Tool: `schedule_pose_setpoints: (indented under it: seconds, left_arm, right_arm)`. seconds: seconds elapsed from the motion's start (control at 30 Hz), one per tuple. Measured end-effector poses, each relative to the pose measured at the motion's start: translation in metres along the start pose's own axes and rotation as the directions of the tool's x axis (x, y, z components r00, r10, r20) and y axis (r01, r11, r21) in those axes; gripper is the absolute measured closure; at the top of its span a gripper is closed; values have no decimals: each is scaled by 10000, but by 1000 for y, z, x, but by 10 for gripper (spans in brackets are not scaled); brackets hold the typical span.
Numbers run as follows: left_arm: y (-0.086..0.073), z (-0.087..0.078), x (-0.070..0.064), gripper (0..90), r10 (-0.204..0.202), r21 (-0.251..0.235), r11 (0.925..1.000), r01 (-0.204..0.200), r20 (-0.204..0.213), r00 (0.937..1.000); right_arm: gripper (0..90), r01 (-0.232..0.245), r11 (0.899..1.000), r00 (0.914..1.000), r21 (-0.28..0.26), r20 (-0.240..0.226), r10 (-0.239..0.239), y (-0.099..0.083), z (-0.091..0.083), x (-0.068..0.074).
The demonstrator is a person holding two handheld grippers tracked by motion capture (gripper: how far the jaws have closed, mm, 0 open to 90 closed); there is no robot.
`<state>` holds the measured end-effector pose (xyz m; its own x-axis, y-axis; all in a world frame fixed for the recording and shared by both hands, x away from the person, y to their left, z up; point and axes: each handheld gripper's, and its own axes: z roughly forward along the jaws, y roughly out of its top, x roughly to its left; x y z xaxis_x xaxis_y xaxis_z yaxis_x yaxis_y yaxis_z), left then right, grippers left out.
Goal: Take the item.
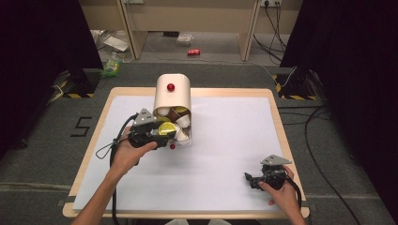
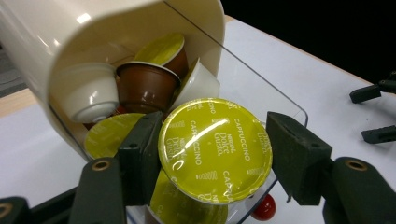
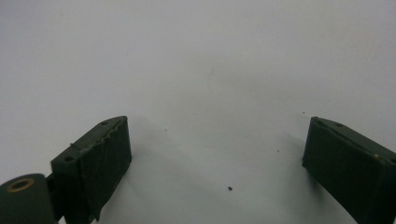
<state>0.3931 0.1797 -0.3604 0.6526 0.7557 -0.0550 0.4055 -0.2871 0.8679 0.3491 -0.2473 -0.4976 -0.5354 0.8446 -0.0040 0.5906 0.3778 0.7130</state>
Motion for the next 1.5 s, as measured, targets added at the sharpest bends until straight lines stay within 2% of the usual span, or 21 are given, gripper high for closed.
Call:
schedule_pose_setpoints:
  seconds: [0.13, 0.4, 0.67, 0.83, 1.13, 1.4, 1.5]
  left_arm:
    - [4, -9, 3, 384, 96, -77, 9999, -97, -158, 9998]
    - [5, -29, 17, 384, -21, -244, 9997, 9, -461, 9989]
    - [-2, -48, 34, 384, -354, -554, 9980, 309, -819, 9960]
    - [-9, -55, 44, 384, -574, -636, 9967, 505, -1123, 9920]
    - [-34, -52, 64, 384, -984, -492, 9946, 911, -1752, 9796]
    - [-54, -43, 76, 384, -1411, -352, 9900, 1369, -1928, 9710]
    - [-61, -37, 80, 384, -1457, -246, 9893, 1438, -2084, 9671]
  right_arm:
    - [83, -17, 10000, 10000, 2, 2, 17, 0, 0, 0]
    - [82, 19, 10000, 10000, -7, -2, -19, 0, 0, 0]
    - [82, 19, 10000, 10000, -5, 0, -19, 0, 0, 0]
    - [82, 24, 10000, 10000, 0, 3, -24, 0, 0, 0]
    - [82, 28, 10000, 10000, -1, 6, -28, 0, 0, 0]
    - [82, 22, 10000, 10000, 4, 5, -22, 0, 0, 0]
    - [82, 23, 10000, 10000, 6, 5, -23, 0, 0, 0]
